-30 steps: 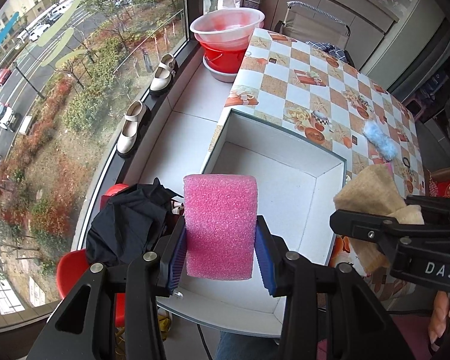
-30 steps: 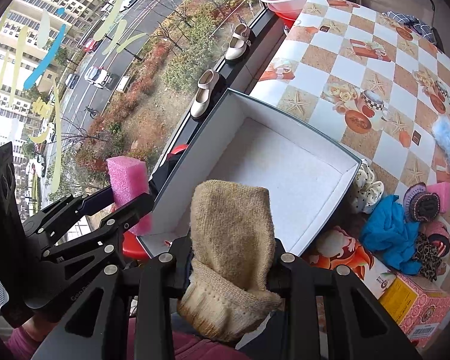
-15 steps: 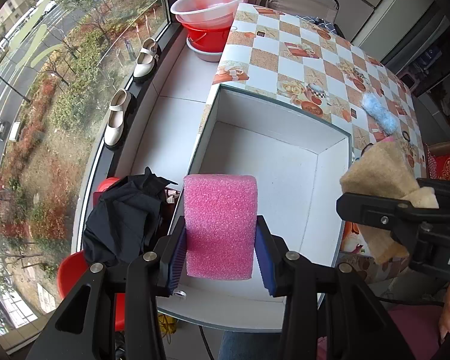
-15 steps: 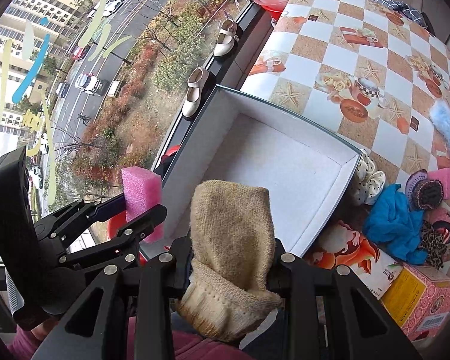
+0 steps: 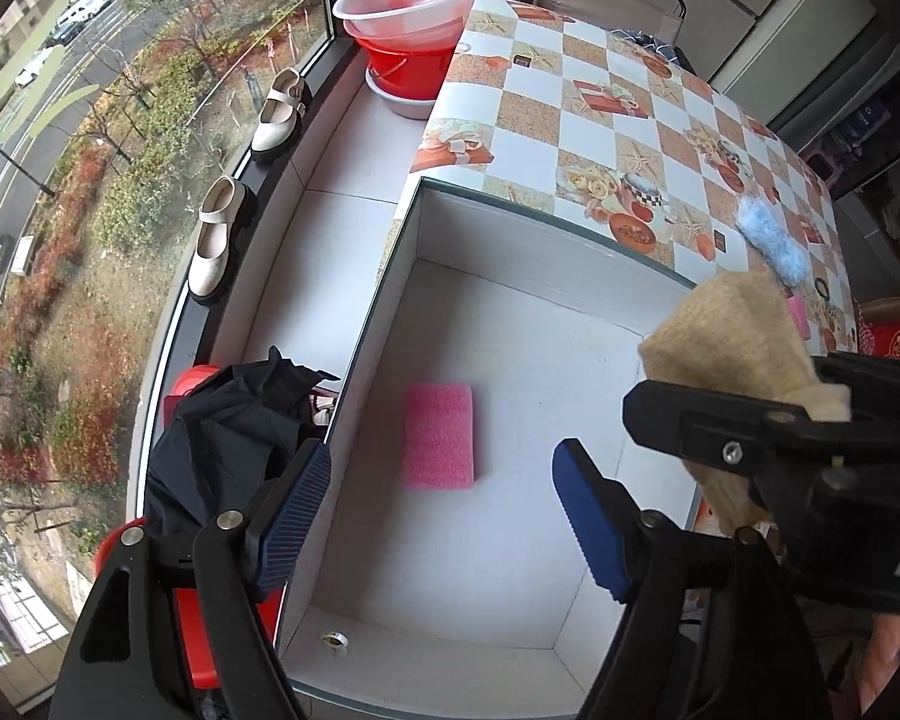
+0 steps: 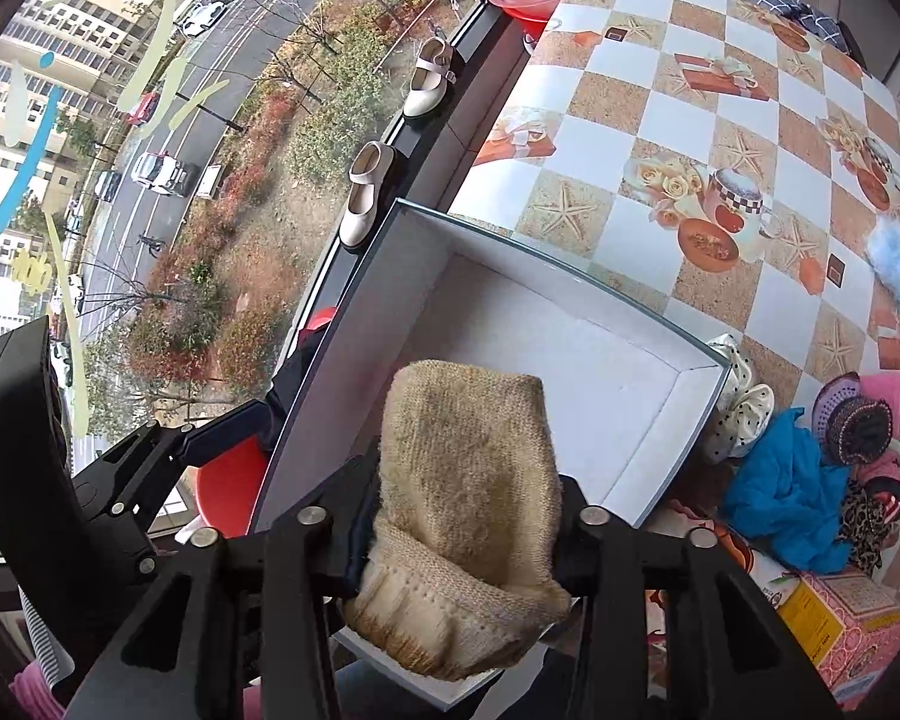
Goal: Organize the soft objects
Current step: 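Open the left tool dropping the sponge while the right tool releases the sock into the box, then move both tools back over the pile of soft items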
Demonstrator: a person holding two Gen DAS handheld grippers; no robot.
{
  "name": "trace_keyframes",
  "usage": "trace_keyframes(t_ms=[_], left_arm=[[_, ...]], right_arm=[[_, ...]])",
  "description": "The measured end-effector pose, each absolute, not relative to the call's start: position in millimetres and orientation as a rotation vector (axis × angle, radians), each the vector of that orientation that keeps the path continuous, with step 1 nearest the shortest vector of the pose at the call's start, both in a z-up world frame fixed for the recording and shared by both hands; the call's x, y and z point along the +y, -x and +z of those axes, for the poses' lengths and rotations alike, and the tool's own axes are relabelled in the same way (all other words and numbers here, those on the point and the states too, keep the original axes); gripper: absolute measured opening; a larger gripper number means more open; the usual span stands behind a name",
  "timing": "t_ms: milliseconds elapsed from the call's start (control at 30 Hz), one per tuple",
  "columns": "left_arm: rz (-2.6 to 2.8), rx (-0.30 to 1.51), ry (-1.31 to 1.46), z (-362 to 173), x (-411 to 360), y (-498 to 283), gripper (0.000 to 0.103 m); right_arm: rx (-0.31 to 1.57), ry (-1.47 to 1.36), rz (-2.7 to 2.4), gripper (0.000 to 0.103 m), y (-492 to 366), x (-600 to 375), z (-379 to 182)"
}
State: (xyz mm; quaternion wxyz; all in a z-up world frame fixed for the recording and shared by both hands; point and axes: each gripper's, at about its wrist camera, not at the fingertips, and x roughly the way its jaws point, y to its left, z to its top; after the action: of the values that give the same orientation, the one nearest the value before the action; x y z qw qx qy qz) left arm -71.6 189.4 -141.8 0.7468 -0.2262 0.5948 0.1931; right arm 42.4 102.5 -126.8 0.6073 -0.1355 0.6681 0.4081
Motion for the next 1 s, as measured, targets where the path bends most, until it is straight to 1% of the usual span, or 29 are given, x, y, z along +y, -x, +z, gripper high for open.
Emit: trace_keyframes(t_ms=[33,67,100,133,233,267,300,533,767,900,1000], left_arm=[[0.411,1.281,0.516,-142,191,70,0.084],[0.397,1.267,0.54,-143,193,69,0.088],[0.388,1.263,0.562,-144,195,69,0.09],[0.387,1.268,0.576,-145,196,68,0.096],[0.387,1.273,0.597,-146,196,69,0.096],[0.384,1.276,0.602,-146,196,68,0.096],[0.371,1.276,0.608,-145,194,68,0.096],[0.184,1.279,0.619,-124,164,43,0.096],[0.04,1.325,0.544,-116,104,-3,0.096],[0.011,1.361,0.478,-124,70,-32,0.096],[0.035,1.386,0.407,-130,48,-56,0.096]], right_arm=[[1.545,0.297,0.932,0.08,-45,102,-127],[1.541,0.285,0.923,0.085,-48,101,-126],[1.539,0.276,0.922,0.086,-50,100,-125],[1.536,0.265,0.922,0.086,-52,98,-123],[1.525,0.234,0.893,0.088,-59,89,-118],[1.527,0.223,0.878,0.092,-62,85,-116],[1.535,0.21,0.861,0.103,-65,80,-114],[1.564,0.117,0.79,0.103,-85,25,-87],[1.58,-0.015,0.596,0.103,-122,-77,-64],[1.573,-0.055,0.454,0.103,-155,-140,-65],[1.596,-0.046,0.371,0.103,-184,-176,-86]])
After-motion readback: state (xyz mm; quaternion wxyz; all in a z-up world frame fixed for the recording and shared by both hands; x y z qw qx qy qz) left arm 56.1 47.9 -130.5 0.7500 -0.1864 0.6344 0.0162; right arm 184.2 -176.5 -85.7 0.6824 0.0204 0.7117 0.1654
